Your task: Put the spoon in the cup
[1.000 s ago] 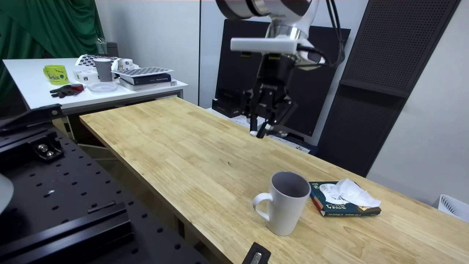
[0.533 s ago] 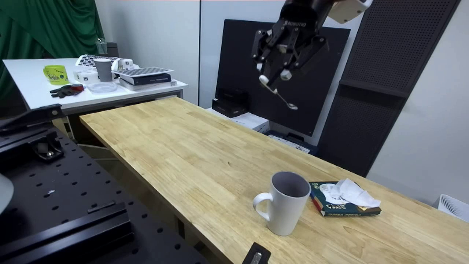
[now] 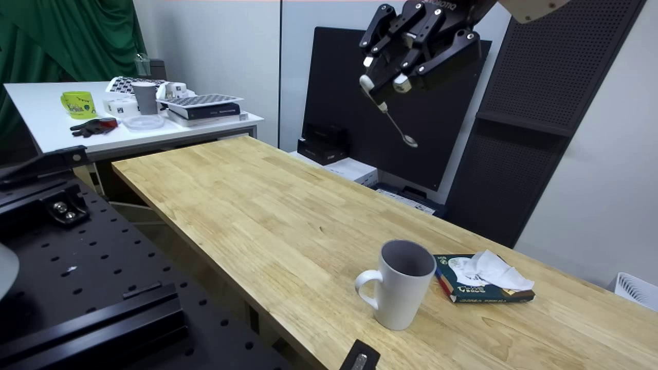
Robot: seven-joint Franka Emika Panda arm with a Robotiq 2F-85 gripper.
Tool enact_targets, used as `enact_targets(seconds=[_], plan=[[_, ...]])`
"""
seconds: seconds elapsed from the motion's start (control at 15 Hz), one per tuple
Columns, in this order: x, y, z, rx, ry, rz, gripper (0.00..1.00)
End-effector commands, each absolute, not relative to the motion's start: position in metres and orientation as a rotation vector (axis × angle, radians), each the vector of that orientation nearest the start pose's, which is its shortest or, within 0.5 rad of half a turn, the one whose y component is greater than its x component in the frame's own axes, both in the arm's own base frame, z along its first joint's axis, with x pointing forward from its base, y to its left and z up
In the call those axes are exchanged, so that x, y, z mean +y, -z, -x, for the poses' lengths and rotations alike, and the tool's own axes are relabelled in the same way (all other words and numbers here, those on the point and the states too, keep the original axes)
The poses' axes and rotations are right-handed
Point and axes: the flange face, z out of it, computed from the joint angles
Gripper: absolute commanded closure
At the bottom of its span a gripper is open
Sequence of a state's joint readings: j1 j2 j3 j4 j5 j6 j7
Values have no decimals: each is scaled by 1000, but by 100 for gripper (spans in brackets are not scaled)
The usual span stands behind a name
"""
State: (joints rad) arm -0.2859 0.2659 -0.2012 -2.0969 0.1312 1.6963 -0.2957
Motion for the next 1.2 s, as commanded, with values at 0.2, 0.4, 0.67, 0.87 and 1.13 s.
enact_targets(seconds=[0.2, 0.4, 0.67, 0.87, 1.13], plan=[[-240, -136, -413, 448, -800, 2488, 95], [-246, -88, -401, 465, -819, 2423, 95], [-247, -72, -406, 445, -817, 2466, 95], [-235, -83, -421, 402, -794, 2502, 95], [-220, -99, -438, 356, -796, 2496, 95]])
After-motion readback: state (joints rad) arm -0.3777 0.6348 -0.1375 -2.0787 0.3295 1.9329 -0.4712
